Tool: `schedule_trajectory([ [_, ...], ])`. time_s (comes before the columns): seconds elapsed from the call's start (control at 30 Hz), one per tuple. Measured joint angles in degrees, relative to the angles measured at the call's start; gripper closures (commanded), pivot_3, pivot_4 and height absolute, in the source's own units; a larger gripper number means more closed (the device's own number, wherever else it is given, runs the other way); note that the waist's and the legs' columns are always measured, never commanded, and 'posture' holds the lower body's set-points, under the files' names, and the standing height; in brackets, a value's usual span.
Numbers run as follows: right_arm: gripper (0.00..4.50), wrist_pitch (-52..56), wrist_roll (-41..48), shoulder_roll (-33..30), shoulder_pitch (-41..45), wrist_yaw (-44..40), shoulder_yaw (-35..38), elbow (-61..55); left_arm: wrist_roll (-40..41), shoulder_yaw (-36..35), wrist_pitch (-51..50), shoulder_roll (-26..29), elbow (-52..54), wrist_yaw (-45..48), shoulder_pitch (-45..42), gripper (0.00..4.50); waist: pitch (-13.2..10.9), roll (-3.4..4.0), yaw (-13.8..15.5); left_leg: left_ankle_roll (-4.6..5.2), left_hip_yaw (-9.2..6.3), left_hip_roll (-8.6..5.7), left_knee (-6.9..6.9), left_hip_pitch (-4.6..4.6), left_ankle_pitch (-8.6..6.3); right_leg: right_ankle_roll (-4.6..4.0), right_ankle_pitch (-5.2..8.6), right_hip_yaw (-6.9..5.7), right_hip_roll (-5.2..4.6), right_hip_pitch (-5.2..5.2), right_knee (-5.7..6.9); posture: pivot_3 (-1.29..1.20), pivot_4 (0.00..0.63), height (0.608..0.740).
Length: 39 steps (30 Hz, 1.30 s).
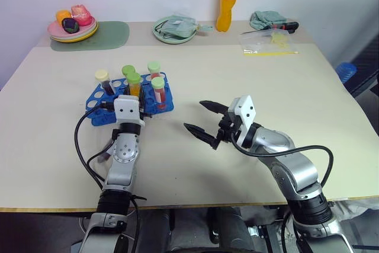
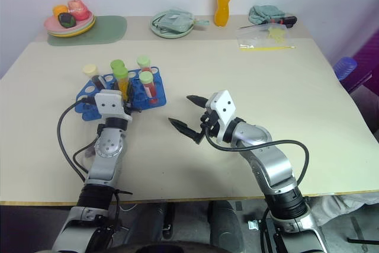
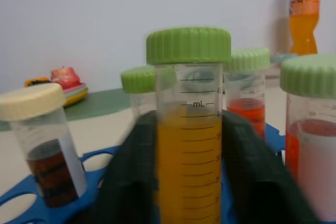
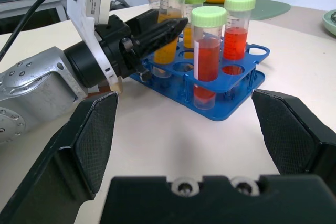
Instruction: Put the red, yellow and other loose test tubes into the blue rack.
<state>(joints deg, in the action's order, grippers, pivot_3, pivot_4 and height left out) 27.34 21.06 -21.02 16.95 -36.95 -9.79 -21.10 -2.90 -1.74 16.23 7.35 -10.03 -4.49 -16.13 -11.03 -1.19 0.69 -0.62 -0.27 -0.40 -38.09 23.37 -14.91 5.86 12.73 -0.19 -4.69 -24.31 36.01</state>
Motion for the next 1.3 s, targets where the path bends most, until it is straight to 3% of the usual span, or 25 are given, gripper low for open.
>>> schedule_trajectory([
  [0.07, 0.00, 0.0, 0.0, -0.2, 0.1, -0.1, 0.0, -0.1, 1.5, -0.5, -2.4, 0.2, 3.6, 1.1, 1.8, 0.27, 0.0, 0.00, -0.1, 0.01, -0.05, 0.05, 0.01, 0.00, -0.01, 0.00, 0.00, 0.00, 0.01, -0.02, 0.01, 0.00, 0.150, 0.740],
  [0.17, 0.00, 0.2, 0.1, -0.6, 0.1, -0.2, 0.1, -0.3, 5.7, -2.7, -8.9, 3.0, 14.3, 4.1, 5.7, 0.27, 0.0, 0.00, -0.5, 0.04, -0.09, 0.18, 0.03, 0.00, -0.02, -0.01, 0.01, 0.01, 0.06, -0.07, 0.03, 0.00, 0.150, 0.740],
  [0.27, 0.00, 0.4, 0.5, -1.8, 0.2, -0.9, 0.5, -0.7, 11.4, -7.1, -19.8, 9.2, 27.7, 8.0, 9.9, 0.27, 0.0, 0.01, -0.8, 0.03, -0.11, 0.25, 0.04, 0.00, -0.02, -0.03, 0.02, 0.02, 0.07, -0.08, 0.05, 0.00, 0.150, 0.740],
  [0.43, 0.00, 0.4, 0.9, -2.8, 1.2, -2.5, 1.5, -0.9, 30.2, -20.2, -45.6, 25.0, 43.8, 15.7, 16.5, 0.27, 0.0, 0.00, -1.2, 0.03, -0.19, 0.26, 0.03, 0.00, -0.02, -0.09, 0.08, 0.00, 0.06, -0.07, 0.06, 0.00, 0.150, 0.740],
  [0.53, 0.00, 0.4, 1.3, -2.7, 2.6, -3.8, 1.4, -0.4, 41.4, -27.1, -64.9, 38.4, 47.2, 18.5, 16.2, 0.12, 0.0, -0.01, -1.2, 0.03, -0.22, 0.24, 0.02, -0.02, -0.02, -0.18, 0.14, -0.02, 0.06, -0.06, 0.10, 0.00, 0.150, 0.740],
  [0.6, 0.00, 0.2, 1.2, -2.7, 3.2, -4.8, 1.1, 0.5, 45.0, -27.5, -76.4, 48.3, 48.0, 20.5, 15.2, 0.12, -0.1, 0.02, -1.2, 0.03, -0.18, 0.20, 0.04, -0.03, -0.02, -0.17, 0.16, 0.00, 0.05, -0.05, 0.09, 0.00, 0.150, 0.740],
  [0.7, 0.00, -0.5, 1.1, -2.5, 4.6, -6.3, -0.2, 2.3, 50.0, -22.2, -92.9, 54.2, 47.2, 20.5, 4.0, 0.12, -0.1, 0.01, -0.9, 0.03, -0.20, 0.13, 0.04, -0.03, -0.02, -0.14, 0.17, -0.01, 0.05, -0.02, 0.07, 0.00, 0.150, 0.740],
  [0.83, 0.00, -1.8, 0.5, -2.4, 6.1, -7.5, -1.0, 3.6, 56.2, -5.9, -106.9, 59.9, 37.6, 21.3, -8.7, 0.12, -0.1, 0.02, -1.7, 0.03, -0.15, 0.06, 0.13, -0.04, -0.02, 0.03, 0.10, 0.04, 0.09, -0.13, 0.12, 0.00, 0.150, 0.740],
  [1.03, 0.00, -2.7, -0.2, -2.5, 6.2, -8.0, -1.3, 4.4, 56.3, 9.7, -108.3, 56.6, 29.2, 19.0, -18.3, 0.12, -0.1, 0.00, -1.5, 0.02, -0.14, 0.09, 0.18, 0.02, -0.02, 0.00, 0.12, 0.05, 0.10, -0.18, 0.08, 0.00, 0.150, 0.740],
  [1.3, 0.00, -2.8, -0.8, -2.5, 4.0, -6.8, -1.6, 2.8, 55.2, 17.3, -108.3, 53.1, 20.1, 19.0, -25.2, 0.12, -0.1, -0.02, -1.4, 0.01, -0.13, 0.07, 0.14, 0.03, -0.01, 0.00, 0.12, 0.05, 0.08, -0.18, 0.10, 0.00, 0.150, 0.740],
])
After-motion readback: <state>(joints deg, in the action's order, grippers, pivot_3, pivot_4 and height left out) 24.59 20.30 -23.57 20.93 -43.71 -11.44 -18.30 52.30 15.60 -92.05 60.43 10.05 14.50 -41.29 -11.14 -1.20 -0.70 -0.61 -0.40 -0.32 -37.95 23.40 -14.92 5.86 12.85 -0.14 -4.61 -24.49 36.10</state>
